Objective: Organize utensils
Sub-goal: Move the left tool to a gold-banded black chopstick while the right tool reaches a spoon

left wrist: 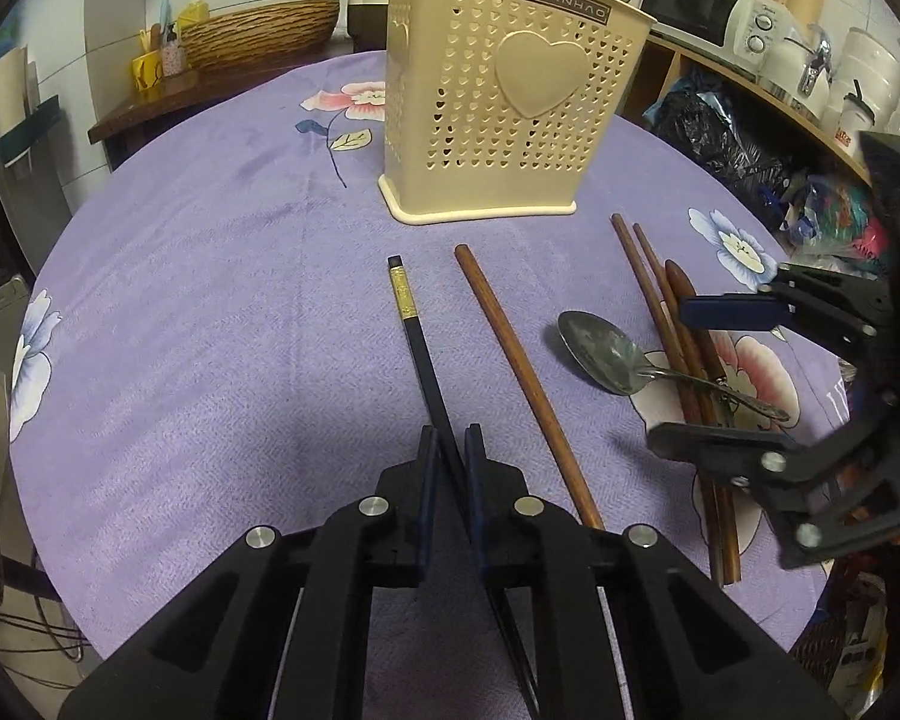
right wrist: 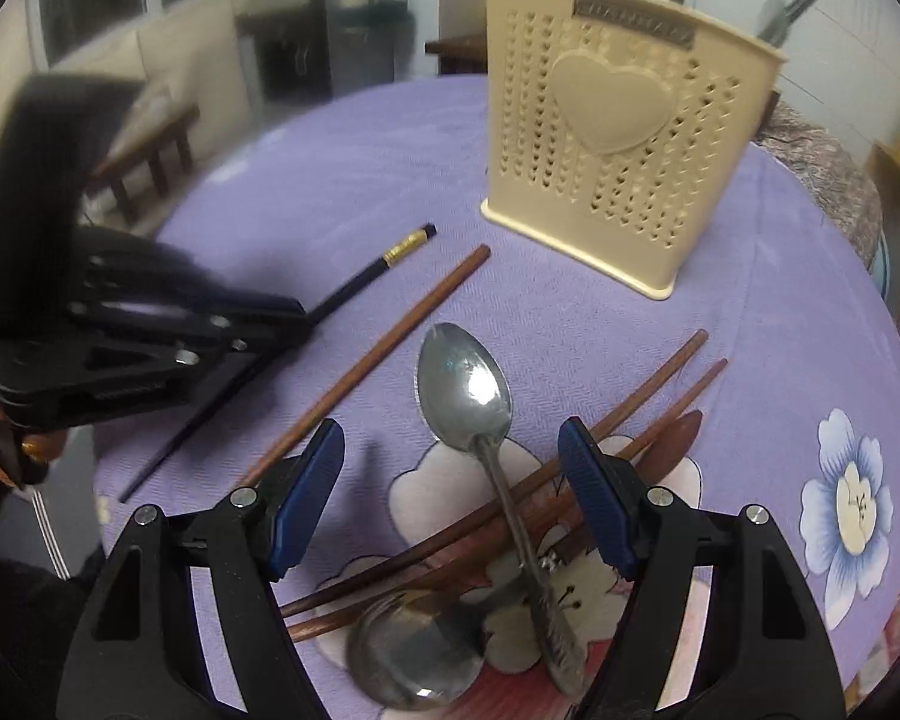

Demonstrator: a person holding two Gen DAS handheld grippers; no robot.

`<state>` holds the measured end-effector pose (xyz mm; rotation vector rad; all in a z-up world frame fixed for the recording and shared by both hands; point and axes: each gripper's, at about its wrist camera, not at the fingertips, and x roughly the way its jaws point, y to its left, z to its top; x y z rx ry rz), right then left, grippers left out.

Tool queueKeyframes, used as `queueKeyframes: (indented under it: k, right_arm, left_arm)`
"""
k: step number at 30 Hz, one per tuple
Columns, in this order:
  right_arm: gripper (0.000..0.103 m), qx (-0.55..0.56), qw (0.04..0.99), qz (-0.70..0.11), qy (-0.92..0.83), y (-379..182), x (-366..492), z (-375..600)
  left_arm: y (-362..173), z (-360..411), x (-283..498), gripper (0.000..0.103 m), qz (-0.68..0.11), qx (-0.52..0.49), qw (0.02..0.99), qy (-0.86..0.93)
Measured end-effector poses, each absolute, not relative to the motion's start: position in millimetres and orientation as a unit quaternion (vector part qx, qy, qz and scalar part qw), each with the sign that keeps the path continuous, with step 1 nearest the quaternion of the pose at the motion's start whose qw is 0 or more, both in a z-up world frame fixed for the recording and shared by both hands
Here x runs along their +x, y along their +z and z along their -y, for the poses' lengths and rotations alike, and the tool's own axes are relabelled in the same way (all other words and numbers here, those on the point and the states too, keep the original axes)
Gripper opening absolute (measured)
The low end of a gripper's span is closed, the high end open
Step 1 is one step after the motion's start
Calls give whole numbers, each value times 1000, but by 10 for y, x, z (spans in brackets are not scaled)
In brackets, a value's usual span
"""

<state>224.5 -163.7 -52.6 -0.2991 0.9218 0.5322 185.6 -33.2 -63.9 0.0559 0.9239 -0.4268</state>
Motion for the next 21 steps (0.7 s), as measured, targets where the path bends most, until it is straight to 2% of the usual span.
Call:
queueKeyframes:
  k: [3,7,15,18,21]
  right_arm:
    - [73,-143,841,-453,259,-563,2366,1619]
    - [65,-152,830,-468,264,-616,2445,1607]
    - [62,-159,823,-471,274,-649,2446,1562]
    - [58,-160,823,-470,276,-651,2455,1516]
    - [46,-162,823,-468,279,-643,2457,1478]
  left_arm:
    - [-641,353,1855,11,-440,32,874,-202]
    - [-645,335,1872,11,-442,26,874,-202]
    - [-645,326,1882,11,-442,26,874,-202]
    - [-646,322,1890,11,-443,25,873,-202]
    - [-645,322,1893,11,-443,25,873,-202]
